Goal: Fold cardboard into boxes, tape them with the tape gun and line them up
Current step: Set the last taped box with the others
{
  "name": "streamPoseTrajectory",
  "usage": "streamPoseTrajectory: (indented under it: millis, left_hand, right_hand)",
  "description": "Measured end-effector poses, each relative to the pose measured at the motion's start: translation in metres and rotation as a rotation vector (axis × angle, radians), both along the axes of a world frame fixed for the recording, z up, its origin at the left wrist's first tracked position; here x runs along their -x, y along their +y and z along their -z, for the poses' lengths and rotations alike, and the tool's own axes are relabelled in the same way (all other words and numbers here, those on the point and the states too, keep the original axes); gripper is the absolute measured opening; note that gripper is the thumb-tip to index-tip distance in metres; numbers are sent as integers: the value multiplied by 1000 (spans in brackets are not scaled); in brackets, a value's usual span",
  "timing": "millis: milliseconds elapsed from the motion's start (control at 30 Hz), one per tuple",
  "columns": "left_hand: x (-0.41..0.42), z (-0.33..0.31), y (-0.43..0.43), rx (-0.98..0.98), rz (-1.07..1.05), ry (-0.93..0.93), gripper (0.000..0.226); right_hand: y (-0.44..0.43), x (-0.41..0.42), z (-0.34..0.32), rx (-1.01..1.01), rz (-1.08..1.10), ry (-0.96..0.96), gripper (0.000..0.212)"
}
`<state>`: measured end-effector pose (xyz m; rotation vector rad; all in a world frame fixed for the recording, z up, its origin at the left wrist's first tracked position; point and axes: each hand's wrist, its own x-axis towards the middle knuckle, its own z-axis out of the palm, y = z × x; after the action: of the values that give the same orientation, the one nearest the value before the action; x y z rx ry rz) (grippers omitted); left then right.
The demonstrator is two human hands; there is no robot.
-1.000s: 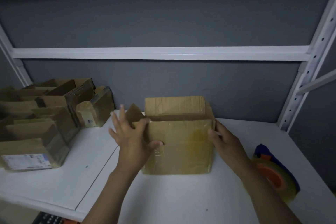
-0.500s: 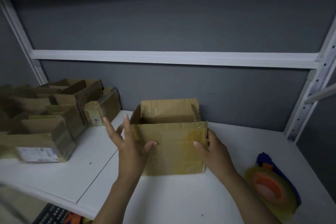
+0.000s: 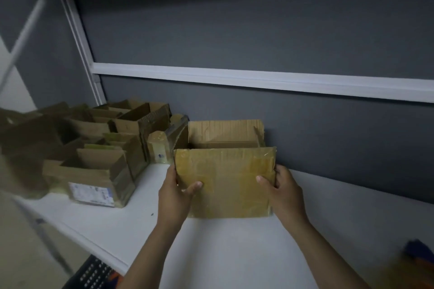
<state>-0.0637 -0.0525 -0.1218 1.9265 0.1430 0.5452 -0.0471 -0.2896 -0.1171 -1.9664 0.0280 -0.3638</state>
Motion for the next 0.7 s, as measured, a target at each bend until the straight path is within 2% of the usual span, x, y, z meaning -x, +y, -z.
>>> streamPoseTrajectory:
  millis: [200,367,567,700]
  left_hand:
    - [-76,-12,76,-19,151,5,61]
    - [-162,-20,114,-146,288,61,66]
    - [-238,-25,135,-365,338,3,67]
    - [-259,-23,143,-531,227,39,74]
  right_hand:
    - [67,-76,-5,4,46,-29,35]
    - [106,-124,0,-38,182,-20,60]
    - [131,-171,5,79,242,83,39]
    - [142,-191,-1,252,273,91,39]
